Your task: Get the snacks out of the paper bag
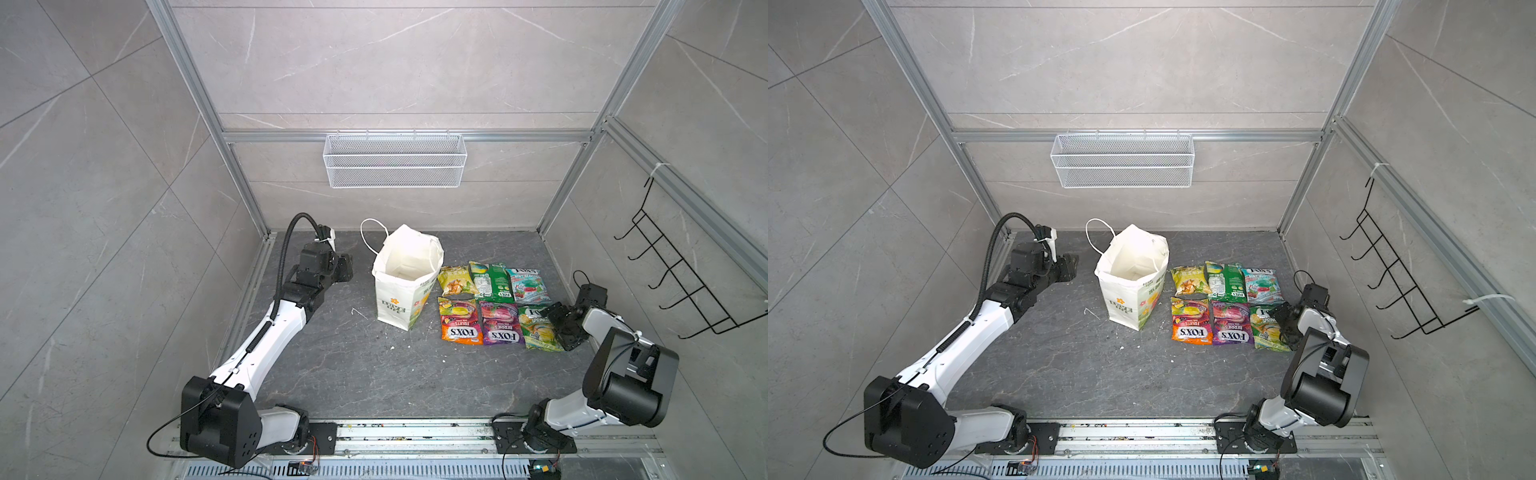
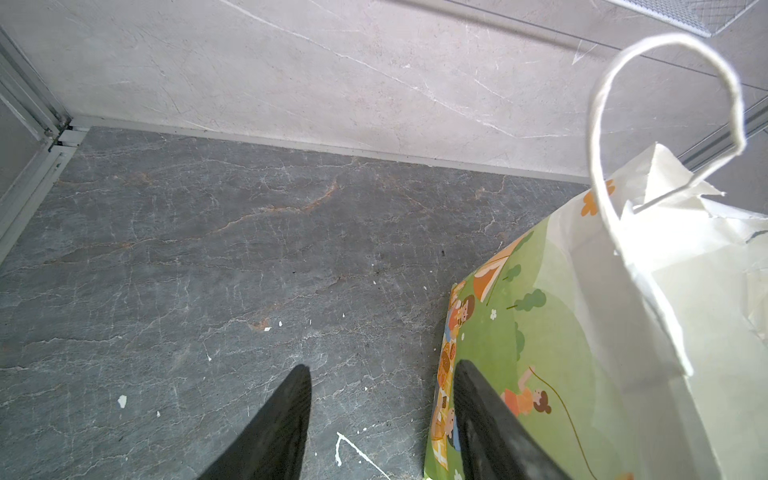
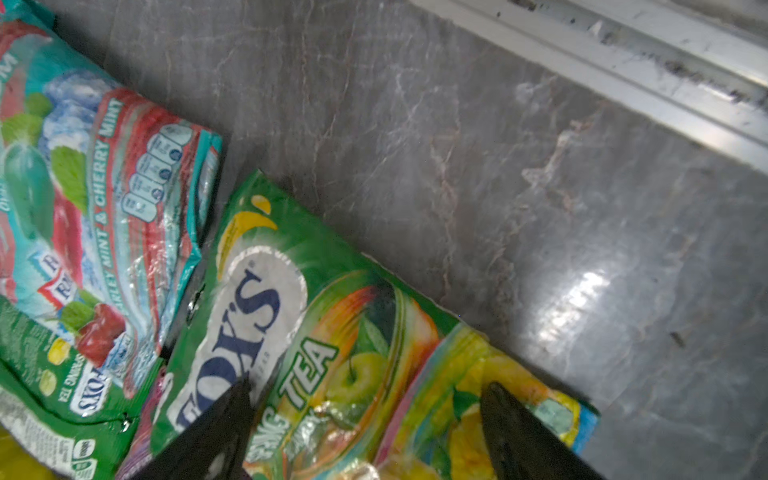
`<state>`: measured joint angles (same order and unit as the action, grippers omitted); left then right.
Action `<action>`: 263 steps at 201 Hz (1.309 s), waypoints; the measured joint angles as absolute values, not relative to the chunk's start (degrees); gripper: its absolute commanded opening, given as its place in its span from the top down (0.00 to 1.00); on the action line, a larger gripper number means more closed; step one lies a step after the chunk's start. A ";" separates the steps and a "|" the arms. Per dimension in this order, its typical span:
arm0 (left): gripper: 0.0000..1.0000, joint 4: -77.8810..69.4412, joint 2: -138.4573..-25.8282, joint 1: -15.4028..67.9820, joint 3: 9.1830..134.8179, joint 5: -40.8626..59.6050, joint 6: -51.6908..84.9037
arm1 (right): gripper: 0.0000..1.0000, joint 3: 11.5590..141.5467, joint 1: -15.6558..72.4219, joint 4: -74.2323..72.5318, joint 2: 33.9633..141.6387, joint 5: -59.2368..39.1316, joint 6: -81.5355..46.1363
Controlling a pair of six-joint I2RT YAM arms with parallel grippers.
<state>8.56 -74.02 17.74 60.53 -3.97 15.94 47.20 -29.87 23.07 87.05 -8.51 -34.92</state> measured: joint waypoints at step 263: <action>0.08 -21.80 -58.26 17.74 21.98 -29.43 3.99 | 0.01 31.05 6.28 -6.20 60.95 5.34 -16.67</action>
<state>-21.80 -58.26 17.74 21.98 -29.43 3.99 31.05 6.28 -6.20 60.95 5.34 -16.67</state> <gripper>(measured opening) 0.907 0.992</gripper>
